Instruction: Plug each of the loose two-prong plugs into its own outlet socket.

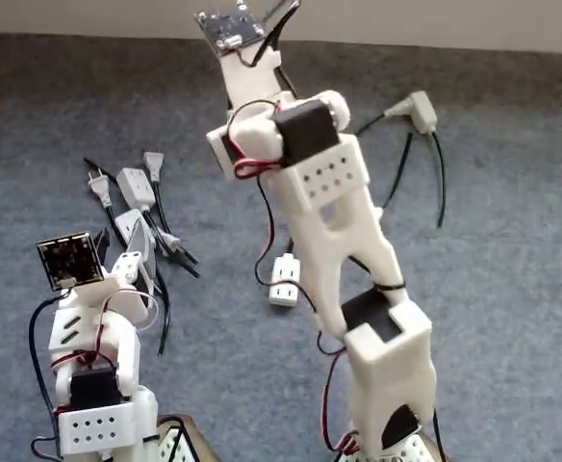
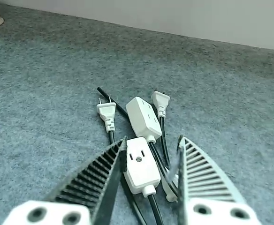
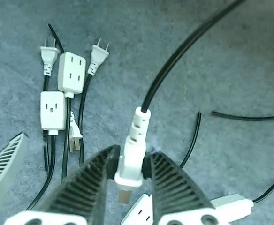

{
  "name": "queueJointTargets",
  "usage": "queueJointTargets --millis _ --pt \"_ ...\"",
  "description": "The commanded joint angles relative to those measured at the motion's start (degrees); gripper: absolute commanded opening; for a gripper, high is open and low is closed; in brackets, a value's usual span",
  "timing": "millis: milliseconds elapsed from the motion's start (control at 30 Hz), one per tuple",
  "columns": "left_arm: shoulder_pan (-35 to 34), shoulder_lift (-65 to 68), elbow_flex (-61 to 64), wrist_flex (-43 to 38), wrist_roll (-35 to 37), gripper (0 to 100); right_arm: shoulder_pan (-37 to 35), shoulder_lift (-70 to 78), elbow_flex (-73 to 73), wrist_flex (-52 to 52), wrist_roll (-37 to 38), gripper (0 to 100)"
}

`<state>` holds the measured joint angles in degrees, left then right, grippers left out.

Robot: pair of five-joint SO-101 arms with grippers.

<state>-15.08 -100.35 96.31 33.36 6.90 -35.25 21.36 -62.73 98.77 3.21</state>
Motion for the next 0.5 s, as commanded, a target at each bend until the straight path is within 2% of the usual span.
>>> queueJointTargets --millis 0,133,467 --pt "1.01 -0.57 0.92 0.09 -0.26 19 -2.51 -10.24 -2.51 2.33 2.46 2.2" --pt "1.01 -0.57 0.92 0.18 -0.26 19 -5.58 -18.24 1.36 2.33 2.73 2.2" --pt "1.19 -0.57 0.92 0.18 -0.26 19 -5.85 -42.51 18.59 2.15 2.9 2.2"
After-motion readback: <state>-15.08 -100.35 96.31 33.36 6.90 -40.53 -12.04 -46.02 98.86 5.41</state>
